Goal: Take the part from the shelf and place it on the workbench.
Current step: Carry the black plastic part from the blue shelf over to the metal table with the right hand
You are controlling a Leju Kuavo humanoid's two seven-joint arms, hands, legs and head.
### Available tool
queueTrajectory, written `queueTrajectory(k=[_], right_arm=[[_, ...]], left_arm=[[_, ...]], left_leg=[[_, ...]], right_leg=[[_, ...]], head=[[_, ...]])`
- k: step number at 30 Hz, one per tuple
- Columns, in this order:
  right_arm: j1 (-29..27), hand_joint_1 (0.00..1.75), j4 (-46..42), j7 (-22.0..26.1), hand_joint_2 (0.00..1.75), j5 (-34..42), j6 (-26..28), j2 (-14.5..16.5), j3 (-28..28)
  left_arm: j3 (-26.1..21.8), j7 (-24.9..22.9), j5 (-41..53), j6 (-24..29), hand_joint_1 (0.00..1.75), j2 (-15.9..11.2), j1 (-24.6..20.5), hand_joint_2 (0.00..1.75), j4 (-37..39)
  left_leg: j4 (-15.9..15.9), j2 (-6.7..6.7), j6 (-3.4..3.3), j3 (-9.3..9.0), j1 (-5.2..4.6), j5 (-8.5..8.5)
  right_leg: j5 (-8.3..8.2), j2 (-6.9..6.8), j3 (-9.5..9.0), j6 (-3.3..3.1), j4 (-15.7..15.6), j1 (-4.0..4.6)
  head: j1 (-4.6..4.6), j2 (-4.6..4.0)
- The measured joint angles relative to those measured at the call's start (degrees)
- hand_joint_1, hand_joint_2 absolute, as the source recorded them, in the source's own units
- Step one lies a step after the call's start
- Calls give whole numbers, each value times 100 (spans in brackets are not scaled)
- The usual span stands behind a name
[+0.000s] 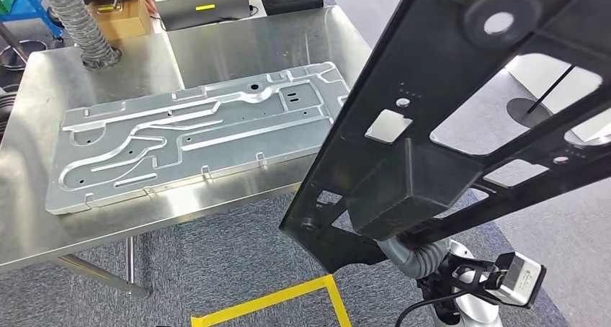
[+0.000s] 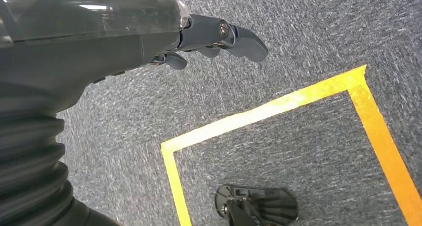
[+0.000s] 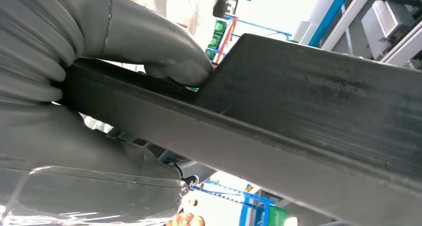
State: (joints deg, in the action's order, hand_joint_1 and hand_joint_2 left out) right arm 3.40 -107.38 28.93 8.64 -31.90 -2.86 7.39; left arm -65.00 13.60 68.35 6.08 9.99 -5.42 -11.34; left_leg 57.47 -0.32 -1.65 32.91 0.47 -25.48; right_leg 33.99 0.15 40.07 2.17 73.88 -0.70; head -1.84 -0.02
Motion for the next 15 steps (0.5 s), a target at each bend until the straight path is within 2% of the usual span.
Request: queueTrajectory(k=[1,2,3,4,5,7,10,12,14,15], right_arm=[[-9,173,3,1,175,-2,1,0,0],[-13,173,5,2,175,-5,2,0,0],[-11,173,5,2,175,-8,2,0,0],[-6,173,5,3,175,-9,4,0,0],[1,173,4,4,175,-10,8,0,0],[11,173,4,3,175,-12,16,0,-1],[39,173,2,-5,175,-13,25,4,-3],[71,173,1,-11,175,-13,25,14,-5],[88,173,3,-15,175,-13,25,21,-7],[89,173,4,-20,175,-14,25,22,-7]], left_arm=[[0,7,2,0,0,-1,2,175,0],[0,14,2,-1,0,0,3,175,0],[0,20,4,-1,0,2,3,175,0],[0,24,6,-3,0,4,1,175,0],[0,27,9,-5,0,6,0,175,0],[0,28,12,-8,0,8,-2,175,0],[0,27,13,-9,0,4,-10,175,0],[0,23,15,-9,0,2,-15,175,0],[0,19,16,-10,0,3,-7,175,0],[0,16,17,-11,0,3,1,175,0]], left_leg=[[2,-3,2,-14,-2,-11],[4,-7,8,-38,-3,-26],[5,-11,18,-65,-3,-43],[11,-14,37,-87,-15,-64],[15,-15,59,-99,-24,-82],[15,-12,117,-105,-34,-106],[96,-3,208,-97,-27,-190],[579,1,262,120,-14,-447],[1354,2,309,525,6,-752],[1607,3,328,676,17,-796]], right_leg=[[-113,0,14,-5,-45,-2],[-315,-1,-84,-21,-305,-3],[-555,-2,-261,-48,-713,1],[-724,-6,-442,-79,-1113,17],[-823,-8,-571,-106,-1402,32],[-828,-5,-649,-149,-1596,66],[-844,5,-694,-231,-1664,33],[-843,-9,-750,-287,-1711,6],[-818,-15,-774,-314,-1712,5],[-803,-14,-787,-315,-1709,5]], head=[[0,0],[0,-1],[0,-1],[0,-1],[-1,-1],[-1,-1],[-1,0],[-2,0],[-2,0],[-2,0]])
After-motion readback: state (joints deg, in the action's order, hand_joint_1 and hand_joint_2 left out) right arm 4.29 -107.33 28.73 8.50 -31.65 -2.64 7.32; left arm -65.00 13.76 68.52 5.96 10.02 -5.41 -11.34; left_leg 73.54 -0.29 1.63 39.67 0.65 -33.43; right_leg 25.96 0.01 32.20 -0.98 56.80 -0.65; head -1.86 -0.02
